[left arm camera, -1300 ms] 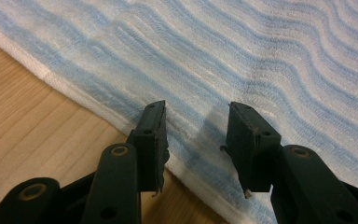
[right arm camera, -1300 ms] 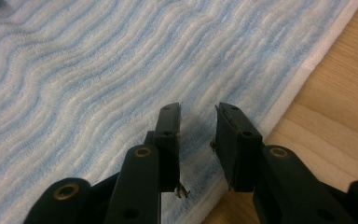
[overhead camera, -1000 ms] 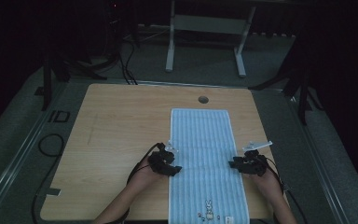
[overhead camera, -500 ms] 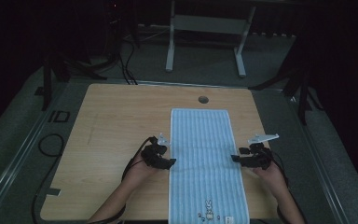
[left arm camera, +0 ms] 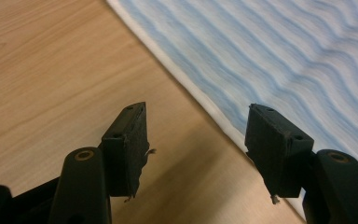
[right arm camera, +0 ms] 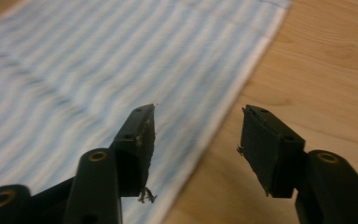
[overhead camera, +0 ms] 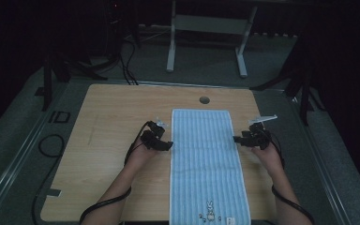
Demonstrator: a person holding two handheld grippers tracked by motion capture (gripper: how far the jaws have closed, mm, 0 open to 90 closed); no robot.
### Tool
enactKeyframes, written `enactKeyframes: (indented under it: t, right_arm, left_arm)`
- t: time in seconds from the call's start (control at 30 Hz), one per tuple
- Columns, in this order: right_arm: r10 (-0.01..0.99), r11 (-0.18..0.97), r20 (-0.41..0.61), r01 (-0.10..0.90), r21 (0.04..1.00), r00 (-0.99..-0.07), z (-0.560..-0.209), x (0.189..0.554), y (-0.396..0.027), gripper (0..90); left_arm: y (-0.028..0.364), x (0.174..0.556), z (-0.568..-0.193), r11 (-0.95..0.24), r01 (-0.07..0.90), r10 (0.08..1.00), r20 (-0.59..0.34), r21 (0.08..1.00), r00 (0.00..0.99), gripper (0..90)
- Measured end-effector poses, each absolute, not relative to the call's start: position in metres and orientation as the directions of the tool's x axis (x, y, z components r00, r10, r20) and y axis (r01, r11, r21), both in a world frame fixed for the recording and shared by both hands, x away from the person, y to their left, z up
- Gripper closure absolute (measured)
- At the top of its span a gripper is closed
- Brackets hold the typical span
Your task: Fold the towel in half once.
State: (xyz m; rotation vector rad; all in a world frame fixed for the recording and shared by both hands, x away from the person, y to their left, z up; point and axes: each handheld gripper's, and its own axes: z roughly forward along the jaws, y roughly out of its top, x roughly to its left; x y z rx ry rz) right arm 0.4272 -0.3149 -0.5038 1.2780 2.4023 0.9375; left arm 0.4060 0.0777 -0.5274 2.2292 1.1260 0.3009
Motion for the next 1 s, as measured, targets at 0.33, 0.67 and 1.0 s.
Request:
enactKeyframes:
  t: [0.33,0.67,1.0]
  right_arm:
    - [0.841,0.423,0.034,0.695,0.581,-0.540,-0.525,0.446,-0.306,51.9]
    - [0.825,0.471,0.002,0.689,0.552,-0.566,-0.534,0.443,-0.296,68.8]
    - [0.820,0.480,-0.010,0.679,0.555,-0.572,-0.532,0.443,-0.291,88.4]
  left_arm:
    - [0.065,0.421,-0.540,-0.462,0.661,0.799,-0.046,0.591,0.599,39.1]
    - [0.049,0.421,-0.542,-0.488,0.635,0.782,-0.022,0.599,0.622,52.1]
    - [0.044,0.422,-0.540,-0.461,0.631,0.775,-0.062,0.624,0.628,88.6]
